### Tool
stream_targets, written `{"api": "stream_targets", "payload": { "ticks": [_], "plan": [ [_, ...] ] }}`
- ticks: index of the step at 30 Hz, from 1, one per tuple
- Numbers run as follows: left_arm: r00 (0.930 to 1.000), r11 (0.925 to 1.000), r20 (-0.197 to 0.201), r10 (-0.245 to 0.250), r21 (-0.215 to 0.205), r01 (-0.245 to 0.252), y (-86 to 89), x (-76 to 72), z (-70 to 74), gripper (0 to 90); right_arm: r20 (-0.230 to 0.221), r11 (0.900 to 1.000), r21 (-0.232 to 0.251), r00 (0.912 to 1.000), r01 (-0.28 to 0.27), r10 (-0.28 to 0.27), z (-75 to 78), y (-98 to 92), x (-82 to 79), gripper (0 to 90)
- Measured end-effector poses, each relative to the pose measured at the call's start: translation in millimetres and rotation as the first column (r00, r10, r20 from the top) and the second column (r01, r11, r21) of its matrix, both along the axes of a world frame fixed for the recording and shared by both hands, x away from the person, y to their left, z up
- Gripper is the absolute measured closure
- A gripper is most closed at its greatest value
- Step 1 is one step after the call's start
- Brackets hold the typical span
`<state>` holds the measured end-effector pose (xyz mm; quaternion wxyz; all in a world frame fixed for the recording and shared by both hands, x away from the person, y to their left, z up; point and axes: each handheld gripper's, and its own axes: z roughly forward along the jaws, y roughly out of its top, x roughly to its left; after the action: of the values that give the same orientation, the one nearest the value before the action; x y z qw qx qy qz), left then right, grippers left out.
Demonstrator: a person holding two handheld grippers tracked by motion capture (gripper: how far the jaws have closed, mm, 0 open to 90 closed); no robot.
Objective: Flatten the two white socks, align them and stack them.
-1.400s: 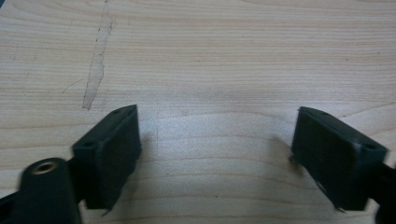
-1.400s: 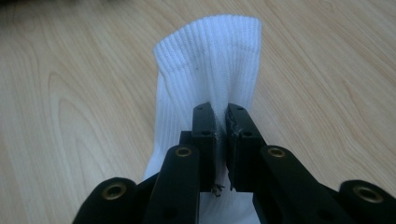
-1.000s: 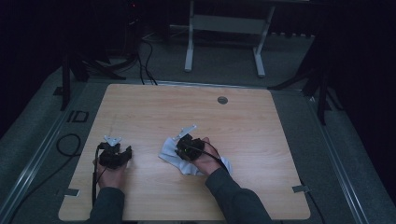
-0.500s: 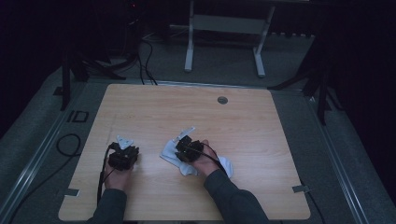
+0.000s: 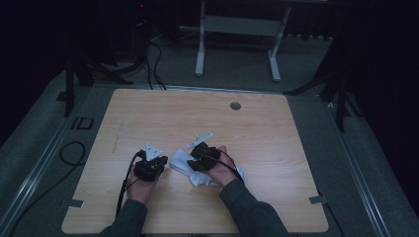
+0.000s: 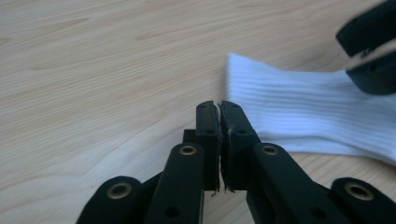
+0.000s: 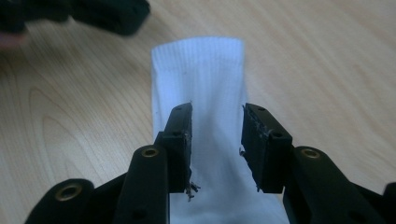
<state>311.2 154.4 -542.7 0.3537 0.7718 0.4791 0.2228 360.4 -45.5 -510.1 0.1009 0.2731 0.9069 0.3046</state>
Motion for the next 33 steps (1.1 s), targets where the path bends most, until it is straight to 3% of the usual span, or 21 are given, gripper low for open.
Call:
{"api": "stream_targets", "payload": {
  "ticks": [9,15,19,24,33],
  "plan": [
    [0.9994,0.9994,0.007,-0.033,0.007,0.033,-19.7,12.5,4.1,89.1,0.019,1.000,0.009,0.9996,0.019,-0.019,12.1,-19.8,-3.1,62.6],
    [0.9963,0.9952,-0.046,-0.072,0.064,0.075,-34.0,20.7,-8.6,89.1,0.029,1.000,0.013,0.9992,0.028,-0.028,17.1,-32.3,-6.6,62.6],
    [0.9962,0.9952,-0.045,-0.074,0.060,0.077,-34.9,19.2,-13.7,89.6,0.038,0.999,0.011,0.9988,0.032,-0.033,22.1,-42.0,-10.4,62.8],
    [0.9966,0.9929,-0.043,-0.071,0.093,0.074,-35.9,15.0,-13.7,89.8,0.053,0.999,-0.005,0.9974,0.049,-0.049,25.8,-57.6,-14.9,63.3],
    [0.9971,0.9955,-0.054,-0.053,0.076,0.057,-33.1,11.6,-13.5,89.9,0.052,0.996,-0.013,0.9950,0.086,-0.086,23.4,-77.3,-16.2,64.1]
  ]
}}
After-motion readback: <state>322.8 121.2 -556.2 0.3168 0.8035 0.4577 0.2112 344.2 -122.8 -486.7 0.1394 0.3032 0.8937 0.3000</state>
